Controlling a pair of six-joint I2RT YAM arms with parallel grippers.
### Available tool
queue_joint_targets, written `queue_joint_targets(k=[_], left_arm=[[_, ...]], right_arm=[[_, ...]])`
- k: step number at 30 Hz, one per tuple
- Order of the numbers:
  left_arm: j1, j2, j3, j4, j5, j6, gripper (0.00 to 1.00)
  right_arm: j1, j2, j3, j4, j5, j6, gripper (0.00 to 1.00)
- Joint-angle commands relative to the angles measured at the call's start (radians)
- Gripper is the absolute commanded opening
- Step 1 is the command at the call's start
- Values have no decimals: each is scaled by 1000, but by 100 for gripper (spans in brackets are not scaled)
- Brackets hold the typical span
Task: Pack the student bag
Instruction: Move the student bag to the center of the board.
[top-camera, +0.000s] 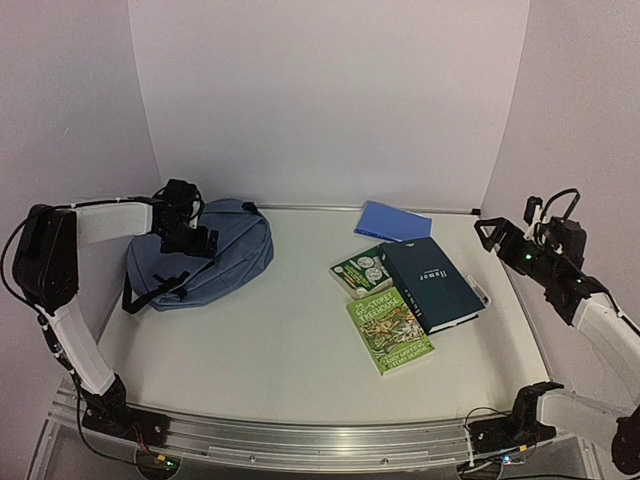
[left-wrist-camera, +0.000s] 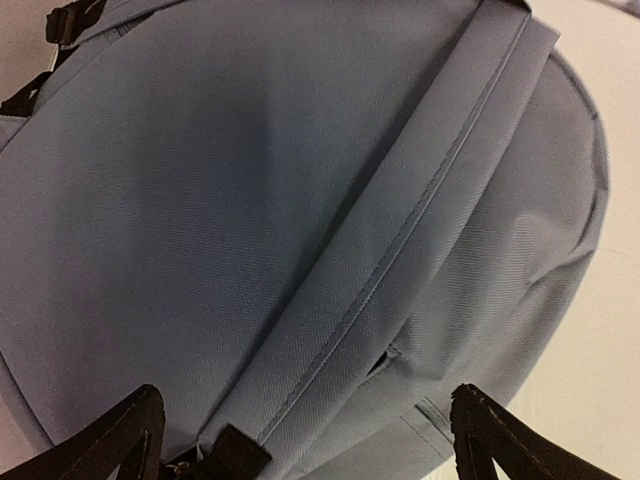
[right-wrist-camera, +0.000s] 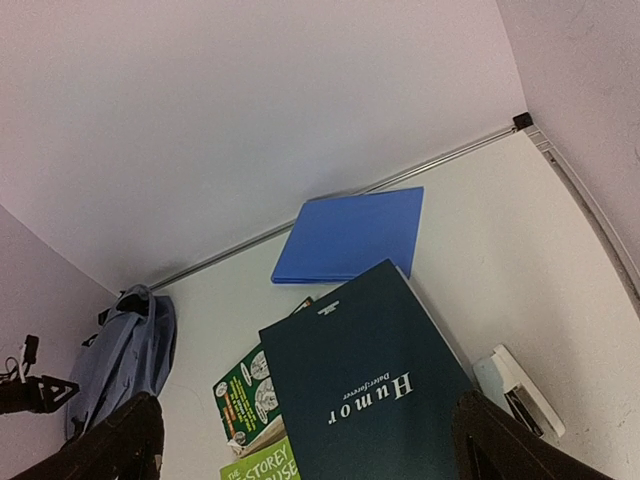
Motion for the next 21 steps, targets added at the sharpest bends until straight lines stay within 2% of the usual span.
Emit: queue_joint_targets(k=[1, 4, 6, 12, 15, 17, 21], left_arm=[[-18, 103, 95, -64, -204, 40, 100], [-21, 163, 104, -75, -208, 28, 99], [-21, 181, 90, -61, -166, 28, 93], [-50, 204, 55, -37, -35, -9, 28], [-110, 192, 42, -29, 9, -42, 7], [-160, 175, 47, -29, 51, -92, 1], [-292, 143, 83, -34, 144, -240, 0]], right_arm=[[-2, 14, 17, 11, -58, -25, 98], [-3, 19, 14, 11, -67, -27, 98], [-3, 24, 16, 11, -74, -31, 98], [-4, 40, 17, 11, -82, -35, 98], [-3, 45, 21, 11, -84, -38, 98], [-3, 49, 23, 8, -89, -43, 98], [-2, 59, 30, -3, -101, -56, 98]])
